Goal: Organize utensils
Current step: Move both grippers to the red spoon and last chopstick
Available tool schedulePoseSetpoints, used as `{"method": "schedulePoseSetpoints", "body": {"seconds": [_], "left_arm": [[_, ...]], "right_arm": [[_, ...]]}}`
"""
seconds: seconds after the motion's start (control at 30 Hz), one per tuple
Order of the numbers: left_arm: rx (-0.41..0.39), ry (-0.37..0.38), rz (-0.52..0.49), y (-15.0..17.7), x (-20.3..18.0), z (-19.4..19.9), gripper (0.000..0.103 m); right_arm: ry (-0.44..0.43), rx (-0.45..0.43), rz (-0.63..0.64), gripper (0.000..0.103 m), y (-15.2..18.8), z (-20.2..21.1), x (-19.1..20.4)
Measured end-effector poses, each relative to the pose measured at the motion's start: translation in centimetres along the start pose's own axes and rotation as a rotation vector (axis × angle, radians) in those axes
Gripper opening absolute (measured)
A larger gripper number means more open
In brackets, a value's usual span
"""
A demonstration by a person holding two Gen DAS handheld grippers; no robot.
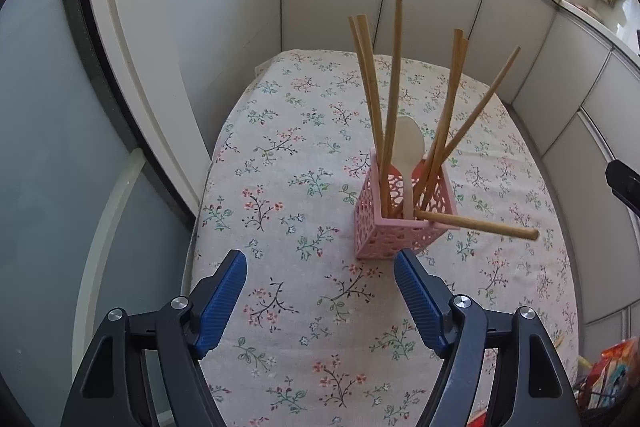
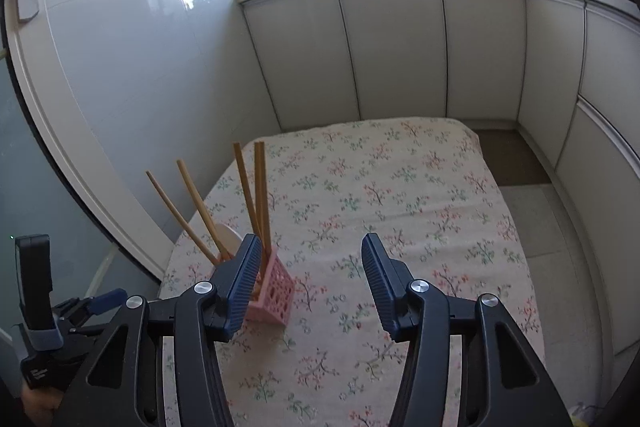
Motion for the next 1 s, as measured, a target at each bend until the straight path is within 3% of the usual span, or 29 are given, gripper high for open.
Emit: {"method": "schedulePoseSetpoints", "body": {"seconds": [0.03,0.13,0.37,0.63,0.77,0.87,1.0], "left_arm": [[0.005,0.005,-0.01,0.2,-0.3,0.1,0.08],[0.041,0.014,-0.044,1.2,-1.4,0.1,0.084],[0.131,0.057,-0.152,3.8,-4.9,-0.4,0.084],[0.228,0.147,-0.302,6.7,-11.5,-1.8,0.084],[0.268,0.215,-0.374,8.2,-16.6,-2.8,0.084],[0.308,0.267,-0.425,9.3,-20.3,-3.8,0.084],[0.349,0.318,-0.487,10.4,-24.5,-5.2,0.083]], "right_arm": [[0.004,0.02,-0.014,0.065,0.7,0.4,-0.7],[0.044,0.083,-0.047,0.071,2.8,1.1,-3.3],[0.144,0.251,-0.146,0.071,8.2,1.9,-9.5],[0.271,0.419,-0.229,0.071,12.7,2.3,-16.0],[0.249,0.43,-0.32,0.071,13.0,3.2,-17.6],[0.301,0.426,-0.334,0.072,13.1,3.7,-19.1],[0.301,0.475,-0.395,0.072,14.3,3.3,-20.6]]}}
Point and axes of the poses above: each gripper's, at about its wrist camera, not at the fingertips, and z roughly against the way its jaws point, x to its left, y to its underside, the point moved 10 cm from there along -z, roughly the way its jaws point, and after that the axes turned 10 degrees about -z, right-handed, at the moved point
